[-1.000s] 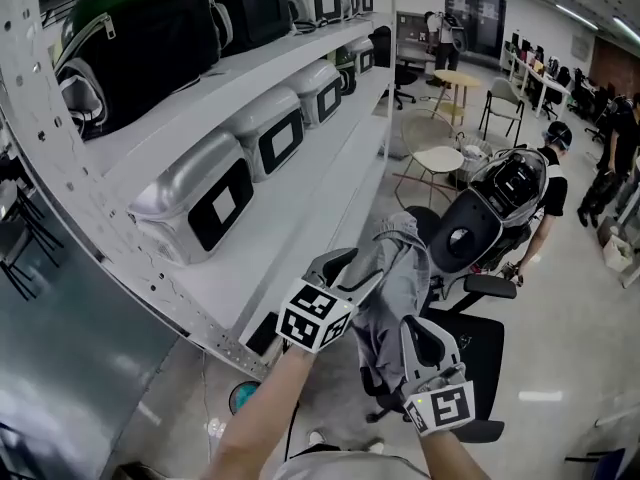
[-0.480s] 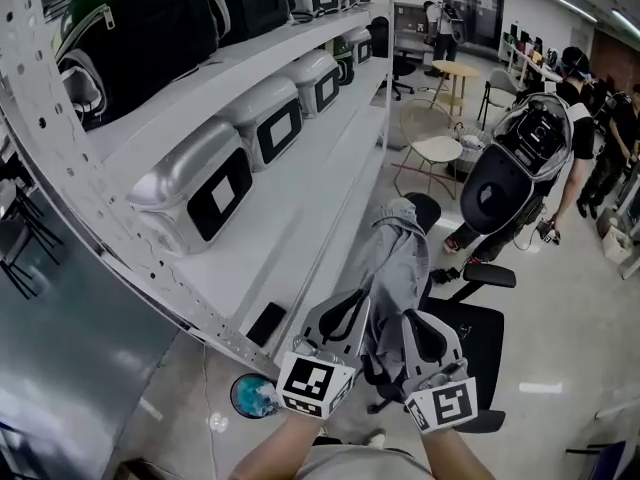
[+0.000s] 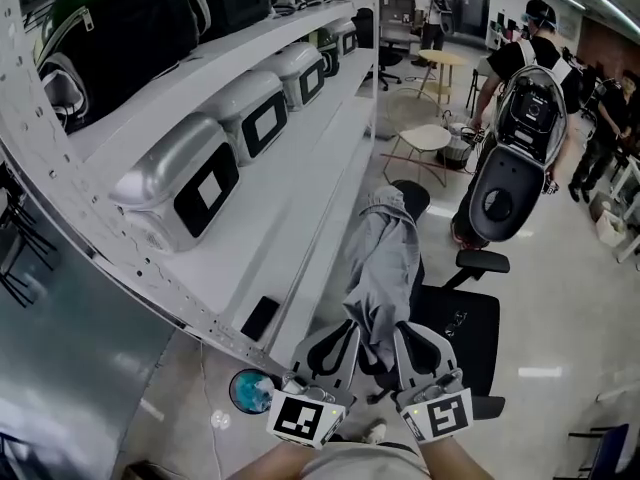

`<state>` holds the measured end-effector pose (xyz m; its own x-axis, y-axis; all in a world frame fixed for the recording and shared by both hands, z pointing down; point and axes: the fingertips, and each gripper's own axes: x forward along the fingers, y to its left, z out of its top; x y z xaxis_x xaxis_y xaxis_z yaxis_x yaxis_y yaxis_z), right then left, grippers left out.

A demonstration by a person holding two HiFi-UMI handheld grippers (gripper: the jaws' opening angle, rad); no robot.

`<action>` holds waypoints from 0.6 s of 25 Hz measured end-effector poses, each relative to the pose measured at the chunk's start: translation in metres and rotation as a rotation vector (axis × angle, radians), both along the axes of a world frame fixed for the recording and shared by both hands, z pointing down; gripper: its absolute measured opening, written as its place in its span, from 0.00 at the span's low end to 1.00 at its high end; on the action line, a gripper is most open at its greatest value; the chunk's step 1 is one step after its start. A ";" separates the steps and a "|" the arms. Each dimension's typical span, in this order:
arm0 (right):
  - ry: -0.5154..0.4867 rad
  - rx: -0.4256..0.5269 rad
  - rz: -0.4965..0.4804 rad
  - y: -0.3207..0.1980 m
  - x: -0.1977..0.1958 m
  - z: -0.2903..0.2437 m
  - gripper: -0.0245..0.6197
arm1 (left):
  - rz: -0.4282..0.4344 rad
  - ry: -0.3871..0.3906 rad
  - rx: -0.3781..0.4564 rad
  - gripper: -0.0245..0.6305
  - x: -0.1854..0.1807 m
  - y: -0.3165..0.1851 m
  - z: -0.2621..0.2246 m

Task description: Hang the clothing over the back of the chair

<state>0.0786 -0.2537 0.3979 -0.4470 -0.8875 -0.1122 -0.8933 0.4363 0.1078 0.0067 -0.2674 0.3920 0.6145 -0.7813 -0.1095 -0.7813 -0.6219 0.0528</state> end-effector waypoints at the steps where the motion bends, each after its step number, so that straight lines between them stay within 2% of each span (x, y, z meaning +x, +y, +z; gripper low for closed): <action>1: 0.000 0.000 0.000 0.002 -0.001 0.000 0.06 | 0.002 0.001 0.002 0.08 0.001 0.000 0.000; 10: 0.014 -0.001 -0.046 0.019 -0.025 0.002 0.06 | 0.022 0.010 -0.005 0.08 0.002 0.013 0.004; 15: 0.006 0.013 -0.034 0.018 -0.020 -0.003 0.06 | 0.018 0.009 0.001 0.08 -0.001 0.015 0.002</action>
